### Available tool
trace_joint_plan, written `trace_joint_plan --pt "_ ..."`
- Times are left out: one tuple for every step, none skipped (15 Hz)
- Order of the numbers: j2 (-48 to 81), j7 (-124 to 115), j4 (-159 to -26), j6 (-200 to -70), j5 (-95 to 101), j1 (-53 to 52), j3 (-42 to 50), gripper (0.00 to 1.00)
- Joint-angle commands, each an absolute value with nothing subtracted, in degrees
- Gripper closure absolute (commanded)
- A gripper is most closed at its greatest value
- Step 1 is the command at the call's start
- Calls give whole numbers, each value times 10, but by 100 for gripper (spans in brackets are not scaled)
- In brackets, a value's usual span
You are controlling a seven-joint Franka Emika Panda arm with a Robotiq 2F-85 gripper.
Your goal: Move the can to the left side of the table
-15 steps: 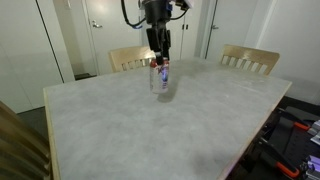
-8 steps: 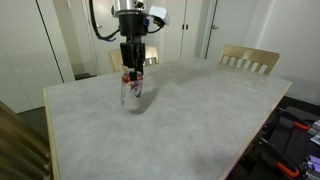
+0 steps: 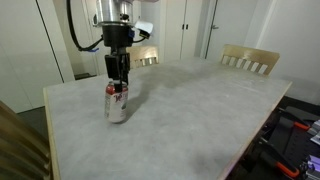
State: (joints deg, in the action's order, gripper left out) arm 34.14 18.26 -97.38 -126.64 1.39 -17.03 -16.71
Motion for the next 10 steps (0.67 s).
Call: trace_joint_plan --pt "368 198 -948 -1278 22 -173 -170 60" --pt "372 197 -945 -1278 23 -174 -170 60" --pt "373 196 -945 -1280 24 -175 -170 60" --pt "372 192 -947 -1287 30 -179 -167 60" --pt "371 187 -947 -1293 39 -184 -164 60" --pt "369 180 -949 -1303 52 -190 -158 60" --pt "367 176 -952 -1312 64 -195 -155 60" --pt "365 173 -954 -1320 78 -198 -152 60" --pt "365 171 -955 -1326 89 -202 -150 60" --pt "365 170 -957 -1331 99 -203 -149 60"
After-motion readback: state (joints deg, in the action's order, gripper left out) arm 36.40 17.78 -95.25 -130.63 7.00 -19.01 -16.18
